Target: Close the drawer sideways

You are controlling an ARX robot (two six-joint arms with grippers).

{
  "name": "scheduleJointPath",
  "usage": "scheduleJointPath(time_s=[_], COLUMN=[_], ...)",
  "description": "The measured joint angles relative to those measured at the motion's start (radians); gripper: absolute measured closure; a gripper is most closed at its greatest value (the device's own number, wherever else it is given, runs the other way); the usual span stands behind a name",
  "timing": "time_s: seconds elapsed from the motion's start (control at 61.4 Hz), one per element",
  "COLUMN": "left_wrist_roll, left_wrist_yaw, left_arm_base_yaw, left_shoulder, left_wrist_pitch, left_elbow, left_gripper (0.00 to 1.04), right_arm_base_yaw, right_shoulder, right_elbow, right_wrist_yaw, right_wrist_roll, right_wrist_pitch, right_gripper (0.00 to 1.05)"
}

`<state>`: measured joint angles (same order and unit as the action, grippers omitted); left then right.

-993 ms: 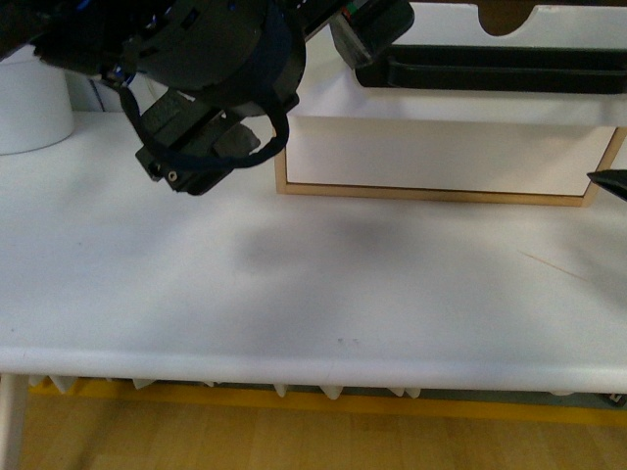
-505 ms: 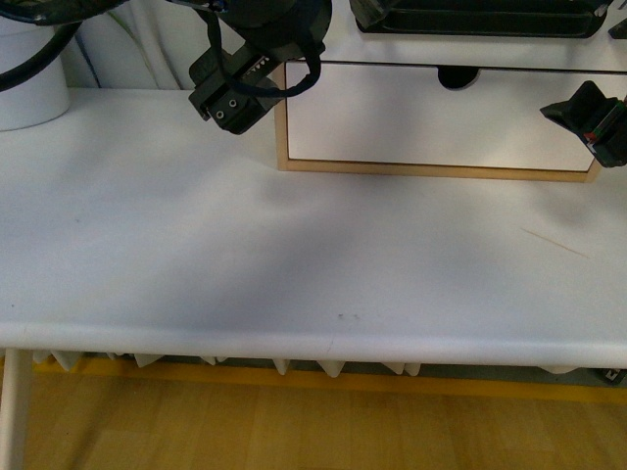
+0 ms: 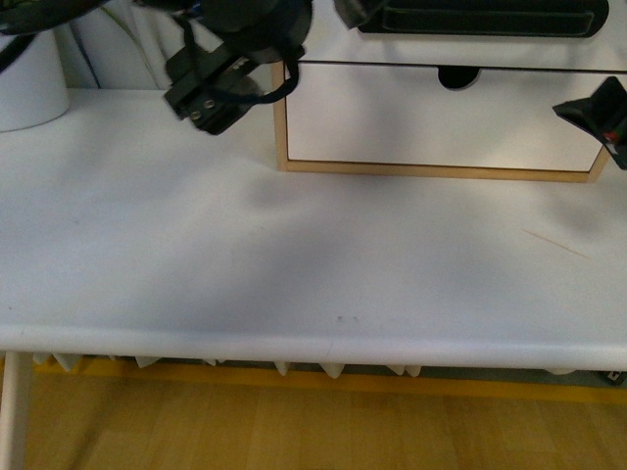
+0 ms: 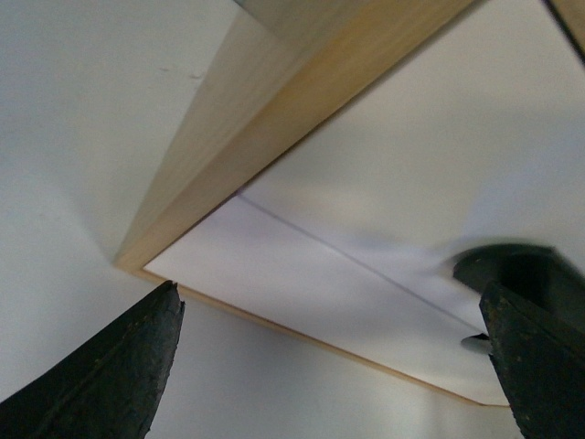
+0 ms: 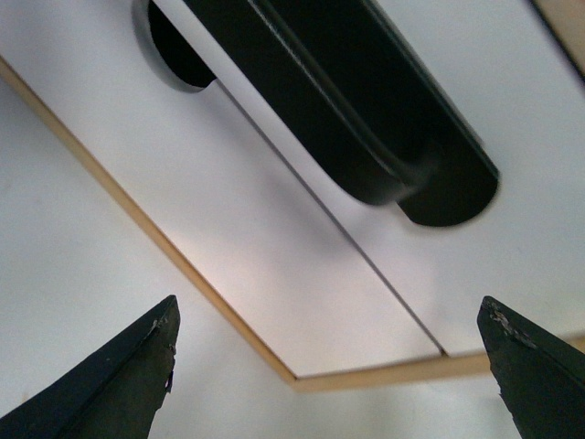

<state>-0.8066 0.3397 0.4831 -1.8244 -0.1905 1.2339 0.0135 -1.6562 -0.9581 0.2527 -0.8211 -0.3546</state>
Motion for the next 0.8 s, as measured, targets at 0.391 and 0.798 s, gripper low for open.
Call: scheduleJointPath(time_s=[0.391, 0.798], left_wrist_roll=[0.177, 0.219], left_wrist_yaw=[0.089, 0.269], left_arm_base_yaw=[-0.145, -0.275], left_shoulder=[0.541, 1.343], left_wrist_pitch=[-0.013, 0.420], left_elbow=[-0.544, -0.995], left_gripper=[0.06, 0.06], right_arm_base_yaw=[0.096, 0.273], right_shoulder=[0.530, 1.306], right_elbow=[0.374, 0.783], right_wrist_yaw=[0.047, 0.080], right_wrist_roll=[0.189, 0.497], right_wrist_pitch=[0.013, 0.347], right_gripper=[0.09, 0.09])
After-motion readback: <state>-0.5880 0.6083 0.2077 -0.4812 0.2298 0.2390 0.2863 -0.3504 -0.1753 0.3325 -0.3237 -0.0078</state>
